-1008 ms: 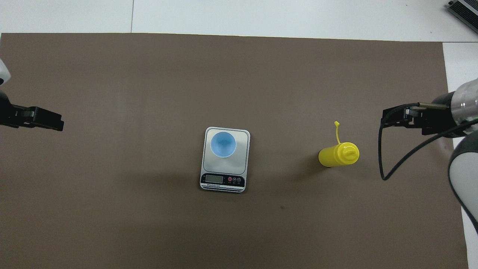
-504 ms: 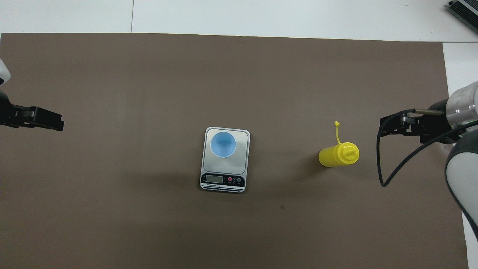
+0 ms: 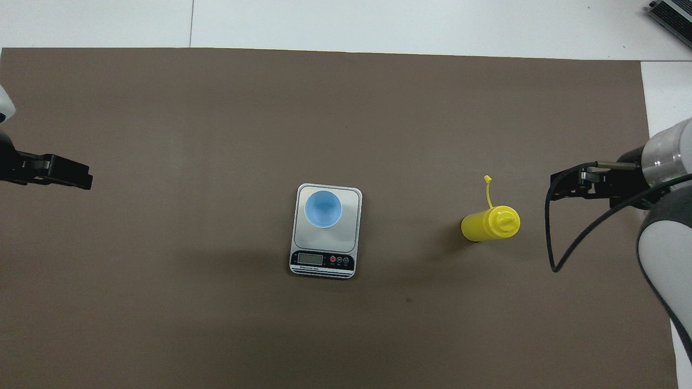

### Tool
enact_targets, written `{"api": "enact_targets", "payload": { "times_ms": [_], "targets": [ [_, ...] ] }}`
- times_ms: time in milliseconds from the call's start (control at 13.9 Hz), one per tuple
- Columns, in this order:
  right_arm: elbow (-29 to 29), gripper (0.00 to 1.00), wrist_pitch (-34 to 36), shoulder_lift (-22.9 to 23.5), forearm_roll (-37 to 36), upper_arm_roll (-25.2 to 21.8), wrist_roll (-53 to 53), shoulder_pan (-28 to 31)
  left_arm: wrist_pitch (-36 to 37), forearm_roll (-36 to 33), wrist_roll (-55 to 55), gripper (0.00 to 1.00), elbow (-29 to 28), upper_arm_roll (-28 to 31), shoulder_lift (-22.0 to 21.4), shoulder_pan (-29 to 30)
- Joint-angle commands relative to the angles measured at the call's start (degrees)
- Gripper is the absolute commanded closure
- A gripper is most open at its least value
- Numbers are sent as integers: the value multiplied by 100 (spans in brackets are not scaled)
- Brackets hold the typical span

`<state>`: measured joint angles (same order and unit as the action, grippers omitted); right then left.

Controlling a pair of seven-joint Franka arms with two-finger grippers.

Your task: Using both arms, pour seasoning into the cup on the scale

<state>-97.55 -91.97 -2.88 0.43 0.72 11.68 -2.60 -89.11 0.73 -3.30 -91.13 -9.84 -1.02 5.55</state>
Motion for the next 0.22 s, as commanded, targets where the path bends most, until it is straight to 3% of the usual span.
{"api": "enact_targets", "payload": {
  "times_ms": [0,144],
  "targets": [
    [-72,0,-75,-37,-114,34,-148,41,-62,-65,23,0,-168,-26,-144,60],
    [-72,0,-75,-37,-114,34,-148,32,-62,-65,23,0,-168,-26,-153,60]
  ]
}}
